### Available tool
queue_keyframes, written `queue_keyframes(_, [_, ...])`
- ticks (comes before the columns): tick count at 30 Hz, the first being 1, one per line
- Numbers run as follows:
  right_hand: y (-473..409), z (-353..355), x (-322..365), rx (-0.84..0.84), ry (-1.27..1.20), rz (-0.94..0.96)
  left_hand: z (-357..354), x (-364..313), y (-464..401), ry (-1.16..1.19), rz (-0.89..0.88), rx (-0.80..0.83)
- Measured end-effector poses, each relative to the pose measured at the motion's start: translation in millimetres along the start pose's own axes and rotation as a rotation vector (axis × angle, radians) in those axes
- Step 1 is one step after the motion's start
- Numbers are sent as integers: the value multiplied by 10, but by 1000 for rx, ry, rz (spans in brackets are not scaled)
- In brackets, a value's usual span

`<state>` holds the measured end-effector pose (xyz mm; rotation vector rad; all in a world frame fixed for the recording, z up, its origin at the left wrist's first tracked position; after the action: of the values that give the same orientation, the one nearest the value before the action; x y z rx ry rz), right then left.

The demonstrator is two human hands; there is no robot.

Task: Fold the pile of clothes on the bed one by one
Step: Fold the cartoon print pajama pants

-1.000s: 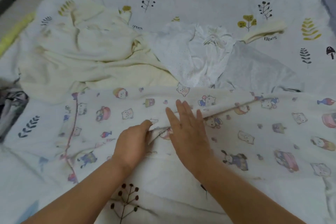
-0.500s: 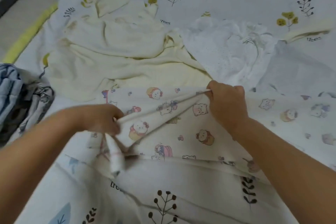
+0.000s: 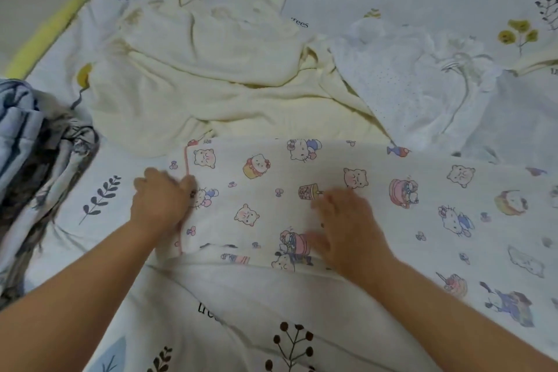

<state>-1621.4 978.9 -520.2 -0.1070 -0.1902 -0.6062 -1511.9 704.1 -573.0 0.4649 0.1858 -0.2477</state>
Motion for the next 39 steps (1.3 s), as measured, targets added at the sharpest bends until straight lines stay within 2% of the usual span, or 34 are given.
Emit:
queue_keyframes(3, [197,-379,211,241,37,53,-158,148,-8,-54,21,68])
queue_keyframes(4, [205,-417,212,265,39,29,-179,128,-20,-32,-12,82])
queue_keyframes(6, [153,-358,215,185,-5,-19,-150,68,-27,32,-83,88])
queue_keyframes(10, [91,-221,431,89,-268,-30,310,53,-112,64,-231,-113])
queue_keyframes(13, [182,-361,732,280,-390,65,556,261,-203,-9,-220,-204])
queue_keyframes(15, [224,-337,675,256,-328,12,523,423,-219,-77,-134,-168])
queue_keyframes(17, [266,-298,455,165,-246,-136,434,558,-186,-133,-40,-123])
queue_keyframes(20, [444,-550,131,330,-165,-315,352,693,-125,-152,-9,-86])
queue_keyframes(24, [621,-769,14,438,-41,-282,433,749,-98,-20,-83,-137])
queue_keyframes(28, [659,-755,-24,384,-55,-341,799,838,-119,239,-45,-355])
queue_keyframes(30, [734,-863,-30,476,-7,-340,856,934,-178,242,9,-372])
queue_keyframes(31, [750,-894,-28,505,0,-343,805,952,-209,184,24,-330])
queue_keyframes(33, [690,-857,-43,473,-13,-361,612,860,-219,59,-11,-199])
queue_keyframes(35, [492,-607,-74,301,-49,-385,444,694,-197,42,-60,-104])
queue_keyframes(37, [271,-245,-212,33,-97,-429,372,540,-202,37,-83,-72])
queue_keyframes(39, [79,-84,-470,-55,-155,-494,421,423,-244,45,-116,-122])
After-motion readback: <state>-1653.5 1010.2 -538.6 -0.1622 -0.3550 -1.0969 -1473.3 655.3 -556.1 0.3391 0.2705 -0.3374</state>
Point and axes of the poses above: each hand's wrist, its own y-axis away from the middle knuckle, its own z-axis out of the back of the hand, x = y × z, the point moved 10 cm from there along -y, towards the middle knuckle, and after that the axes turned 6 degrees about z, right-handed, at the moved point
